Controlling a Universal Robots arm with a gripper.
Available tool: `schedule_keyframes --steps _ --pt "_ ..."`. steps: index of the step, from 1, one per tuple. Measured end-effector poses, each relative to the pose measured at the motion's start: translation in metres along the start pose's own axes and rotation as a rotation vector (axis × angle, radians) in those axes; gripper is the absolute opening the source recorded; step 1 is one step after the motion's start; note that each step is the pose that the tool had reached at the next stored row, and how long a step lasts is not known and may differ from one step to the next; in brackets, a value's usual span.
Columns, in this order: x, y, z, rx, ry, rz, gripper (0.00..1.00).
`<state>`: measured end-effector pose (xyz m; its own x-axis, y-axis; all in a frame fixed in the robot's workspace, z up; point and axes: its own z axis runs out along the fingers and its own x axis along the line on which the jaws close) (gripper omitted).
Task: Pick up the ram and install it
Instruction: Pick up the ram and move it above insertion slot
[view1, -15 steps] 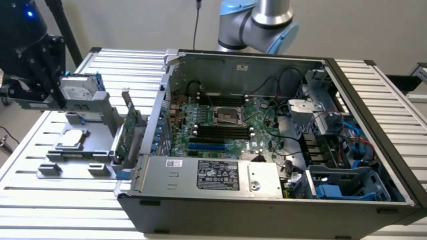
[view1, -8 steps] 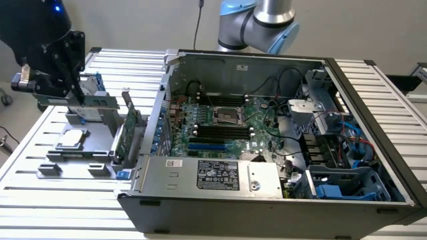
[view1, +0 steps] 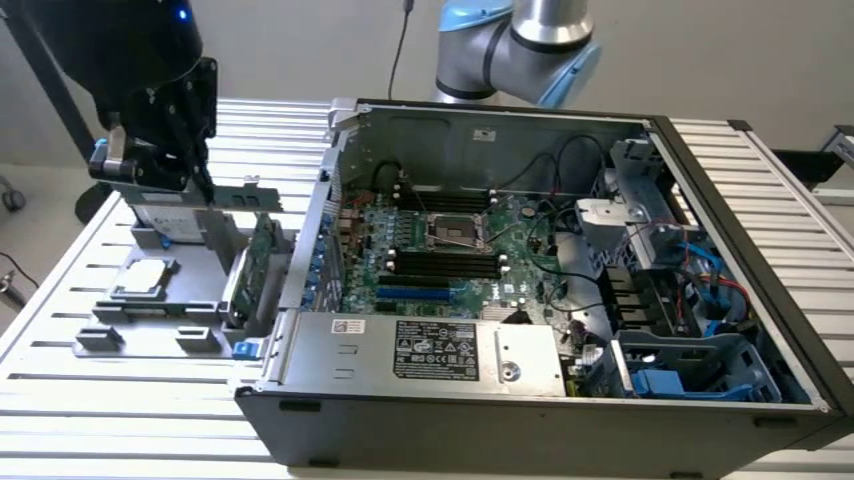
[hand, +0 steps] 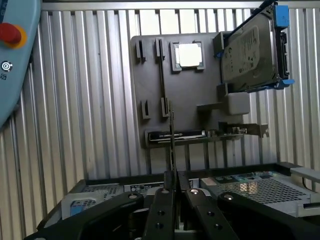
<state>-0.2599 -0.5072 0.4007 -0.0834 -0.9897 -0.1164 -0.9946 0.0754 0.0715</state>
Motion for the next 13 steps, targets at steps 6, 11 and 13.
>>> schedule_keyframes --steps 6,11,13 --pt "-0.002 -0.0272 -0.0017 -0.0007 -0.0072 -0.001 0.14" --pt "-0.004 -0.0495 -0.0031 -0.001 -0.0098 -0.001 0.14" --pt "-0.005 -0.0588 -0.0037 -0.0012 -0.0106 -0.001 0.14"
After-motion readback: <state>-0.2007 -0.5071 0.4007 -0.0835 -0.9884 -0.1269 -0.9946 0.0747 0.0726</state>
